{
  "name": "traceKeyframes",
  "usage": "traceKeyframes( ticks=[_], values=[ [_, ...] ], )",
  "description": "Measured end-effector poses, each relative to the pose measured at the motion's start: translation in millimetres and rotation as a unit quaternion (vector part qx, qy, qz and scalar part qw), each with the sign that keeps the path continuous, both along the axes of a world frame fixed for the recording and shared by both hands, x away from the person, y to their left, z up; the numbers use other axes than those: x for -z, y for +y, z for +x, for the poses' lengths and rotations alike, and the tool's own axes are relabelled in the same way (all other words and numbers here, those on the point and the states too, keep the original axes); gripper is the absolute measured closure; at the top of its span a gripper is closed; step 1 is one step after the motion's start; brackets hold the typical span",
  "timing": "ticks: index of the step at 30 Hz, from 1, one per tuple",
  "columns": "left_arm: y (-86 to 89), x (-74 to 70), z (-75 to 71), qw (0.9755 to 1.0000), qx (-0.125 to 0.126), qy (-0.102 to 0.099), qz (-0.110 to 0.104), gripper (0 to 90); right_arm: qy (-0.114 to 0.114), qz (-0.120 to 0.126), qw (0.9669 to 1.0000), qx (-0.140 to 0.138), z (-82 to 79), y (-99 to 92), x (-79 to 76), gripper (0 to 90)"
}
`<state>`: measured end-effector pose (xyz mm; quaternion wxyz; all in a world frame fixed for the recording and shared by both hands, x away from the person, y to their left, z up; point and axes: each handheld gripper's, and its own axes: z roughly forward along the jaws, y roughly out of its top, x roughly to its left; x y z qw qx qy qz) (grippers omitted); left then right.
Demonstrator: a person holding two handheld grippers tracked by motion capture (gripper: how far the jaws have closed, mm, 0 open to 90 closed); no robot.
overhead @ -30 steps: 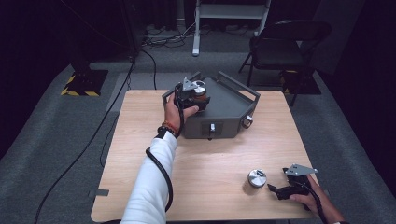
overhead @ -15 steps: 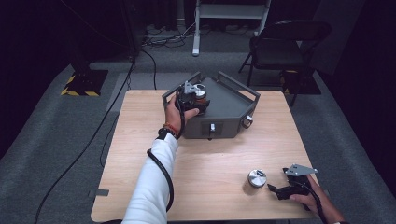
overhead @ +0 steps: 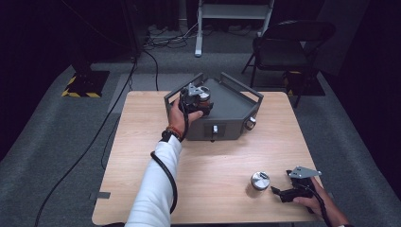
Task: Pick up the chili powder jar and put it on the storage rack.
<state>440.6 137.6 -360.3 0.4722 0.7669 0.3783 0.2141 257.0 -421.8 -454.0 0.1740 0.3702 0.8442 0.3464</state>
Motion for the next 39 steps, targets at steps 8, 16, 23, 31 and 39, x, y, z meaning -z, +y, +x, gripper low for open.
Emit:
traceKeyframes(
  ticks=[8, 16, 23, 31, 39],
  values=[
    [1.8, 2.9, 0.5, 0.9999, -0.003, 0.005, -0.012, 29.4, 0.000, 0.000, 1.0000, -0.001, -0.2, -0.2, 0.0, 0.0],
    [4.2, 4.6, -9.2, 0.9992, -0.014, -0.025, -0.027, 5.1, 0.000, 0.000, 1.0000, -0.001, -0.2, -0.1, -0.1, 0.0],
    [5.4, -10.4, -18.2, 0.9981, -0.029, -0.046, -0.029, 1.7, 0.000, 0.000, 1.0000, -0.001, -0.2, -0.1, -0.1, 0.0],
    [5.9, -27.1, -29.3, 0.9973, -0.022, -0.067, -0.022, 0.9, 0.000, 0.000, 1.0000, 0.000, -0.5, 0.0, 0.0, 0.0],
    [7.0, -41.8, -46.8, 0.9952, -0.007, -0.095, -0.022, 0.5, 0.000, 0.000, 1.0000, 0.000, -0.6, 0.1, -0.1, 0.0]
  ],
)
